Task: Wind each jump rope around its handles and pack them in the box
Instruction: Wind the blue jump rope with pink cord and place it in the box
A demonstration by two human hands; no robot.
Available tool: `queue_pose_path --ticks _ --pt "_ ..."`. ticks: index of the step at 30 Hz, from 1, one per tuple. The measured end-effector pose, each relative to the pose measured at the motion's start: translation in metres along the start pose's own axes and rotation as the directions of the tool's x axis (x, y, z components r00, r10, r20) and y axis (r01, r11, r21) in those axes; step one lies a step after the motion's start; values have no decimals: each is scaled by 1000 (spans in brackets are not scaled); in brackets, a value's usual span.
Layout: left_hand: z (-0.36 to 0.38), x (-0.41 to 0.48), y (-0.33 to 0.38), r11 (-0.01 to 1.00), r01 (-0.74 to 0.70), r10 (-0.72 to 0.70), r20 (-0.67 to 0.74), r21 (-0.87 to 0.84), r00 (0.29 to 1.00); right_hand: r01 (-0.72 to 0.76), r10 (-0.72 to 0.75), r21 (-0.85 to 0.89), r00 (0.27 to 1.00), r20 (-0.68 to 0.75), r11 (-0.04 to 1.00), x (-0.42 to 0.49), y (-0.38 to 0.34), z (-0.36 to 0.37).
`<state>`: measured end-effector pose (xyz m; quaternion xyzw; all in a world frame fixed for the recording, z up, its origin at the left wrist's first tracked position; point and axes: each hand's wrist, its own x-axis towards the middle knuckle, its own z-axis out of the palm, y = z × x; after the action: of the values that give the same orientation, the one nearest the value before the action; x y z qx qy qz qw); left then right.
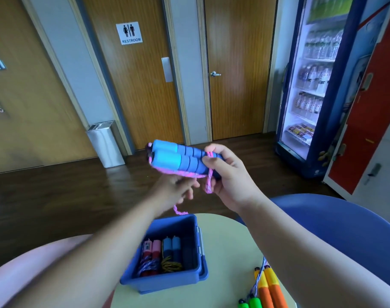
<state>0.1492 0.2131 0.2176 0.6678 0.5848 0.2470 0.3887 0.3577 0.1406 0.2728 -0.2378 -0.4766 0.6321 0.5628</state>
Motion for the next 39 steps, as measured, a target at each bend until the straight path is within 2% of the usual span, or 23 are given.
queue_pose_path --ticks 2,4,6,8,11,14,17,20,23,26,30,34,39 --pt "38 -48 18 994 -93 95 28 -50 995 17 -16 6 990 -141 1000 12 2 4" --pt "63 -85 22 991 -94 104 120 -91 987 29 -61 -123 962 -265 992 23 8 6" --pt "74 -109 25 998 -61 65 230 -28 971 31 -118 -280 946 -301 960 26 16 3" --pt "64 -126 39 992 -130 126 269 -3 955 17 -149 -419 948 -283 908 22 25 -3" --pt "24 -128 63 952 -307 304 112 9 946 15 -156 -514 960 -233 858 9 43 -12" --pt "-25 -107 73 921 -350 363 -49 173 931 -3 -82 -426 980 -182 905 -8 57 -12" --pt "-54 -92 74 878 -287 346 -93 384 934 5 -28 -271 996 -82 963 -25 61 -2" --pt "-61 -78 65 857 -253 309 -55 448 949 -3 -15 -308 998 -56 951 -36 66 11" --pt "-58 -69 55 824 -245 282 4 511 959 46 -67 -370 997 -46 928 -44 72 22" --pt "-54 -64 45 825 -278 293 47 492 955 80 -110 -367 992 -61 927 -50 74 24" --pt "-49 -64 37 774 -331 333 97 540 938 138 -175 -401 983 -57 906 -54 75 26" --pt "-44 -67 36 752 -380 398 89 538 913 151 -191 -455 981 -42 878 -52 76 25" --pt "-43 -64 29 768 -390 420 60 508 905 122 -141 -582 990 13 804 -50 66 23"
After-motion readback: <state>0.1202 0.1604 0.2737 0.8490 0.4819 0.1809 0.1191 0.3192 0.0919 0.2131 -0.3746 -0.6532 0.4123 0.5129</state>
